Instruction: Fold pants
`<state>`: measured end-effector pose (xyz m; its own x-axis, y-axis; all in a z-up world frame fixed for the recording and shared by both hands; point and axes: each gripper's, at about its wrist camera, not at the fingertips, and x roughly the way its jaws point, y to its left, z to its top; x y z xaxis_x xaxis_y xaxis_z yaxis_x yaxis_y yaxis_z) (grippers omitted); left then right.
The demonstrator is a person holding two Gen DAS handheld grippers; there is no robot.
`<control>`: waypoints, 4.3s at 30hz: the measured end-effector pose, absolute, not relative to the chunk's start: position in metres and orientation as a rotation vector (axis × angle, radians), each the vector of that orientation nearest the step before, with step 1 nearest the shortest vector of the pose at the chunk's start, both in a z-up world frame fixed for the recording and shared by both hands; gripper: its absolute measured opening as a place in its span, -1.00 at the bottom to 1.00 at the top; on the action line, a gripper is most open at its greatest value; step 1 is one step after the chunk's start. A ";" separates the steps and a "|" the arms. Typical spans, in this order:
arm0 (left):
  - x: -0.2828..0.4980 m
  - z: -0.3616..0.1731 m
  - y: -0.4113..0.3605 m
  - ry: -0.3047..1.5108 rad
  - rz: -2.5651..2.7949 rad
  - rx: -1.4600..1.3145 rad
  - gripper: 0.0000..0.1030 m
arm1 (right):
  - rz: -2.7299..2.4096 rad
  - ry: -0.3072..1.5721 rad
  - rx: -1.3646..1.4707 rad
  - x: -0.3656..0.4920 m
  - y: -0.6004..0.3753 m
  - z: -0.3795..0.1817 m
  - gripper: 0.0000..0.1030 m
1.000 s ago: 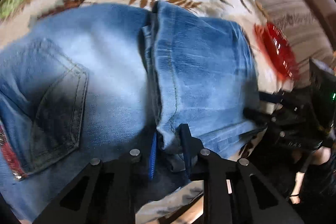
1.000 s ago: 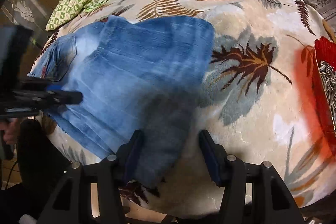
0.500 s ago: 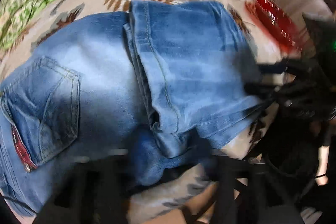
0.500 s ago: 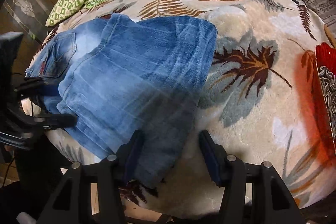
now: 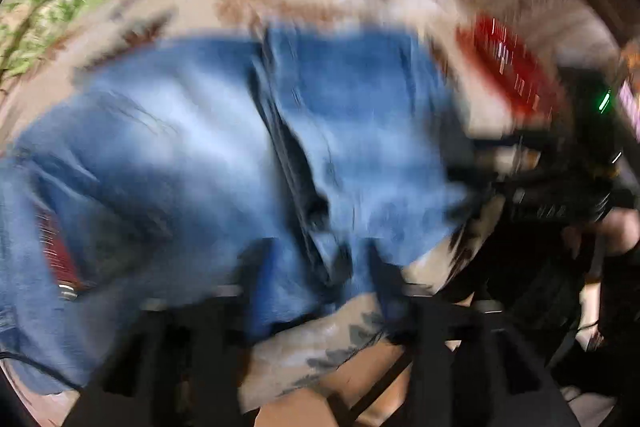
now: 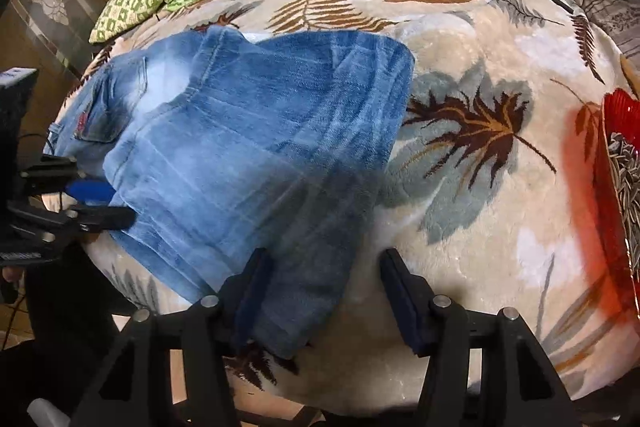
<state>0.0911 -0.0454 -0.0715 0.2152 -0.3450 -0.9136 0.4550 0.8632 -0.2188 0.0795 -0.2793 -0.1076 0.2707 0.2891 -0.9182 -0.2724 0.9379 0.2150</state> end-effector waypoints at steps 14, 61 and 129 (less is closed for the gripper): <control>0.199 -0.081 -0.084 1.168 -0.451 0.107 -0.23 | 0.294 1.183 0.014 0.111 -0.281 -0.111 0.20; 0.126 -0.076 -0.061 1.258 -0.493 0.116 0.31 | 0.304 1.248 0.061 0.102 -0.288 -0.090 0.26; 0.105 -0.027 0.247 1.080 0.008 -0.164 0.94 | 0.935 0.933 -0.457 0.067 0.026 -0.018 0.45</control>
<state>0.1051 0.2470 -0.0266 0.4726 -0.0735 -0.8782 -0.0868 0.9878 -0.1293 0.0668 0.0260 -0.0179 0.2607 0.4781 -0.8387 -0.8395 0.5413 0.0477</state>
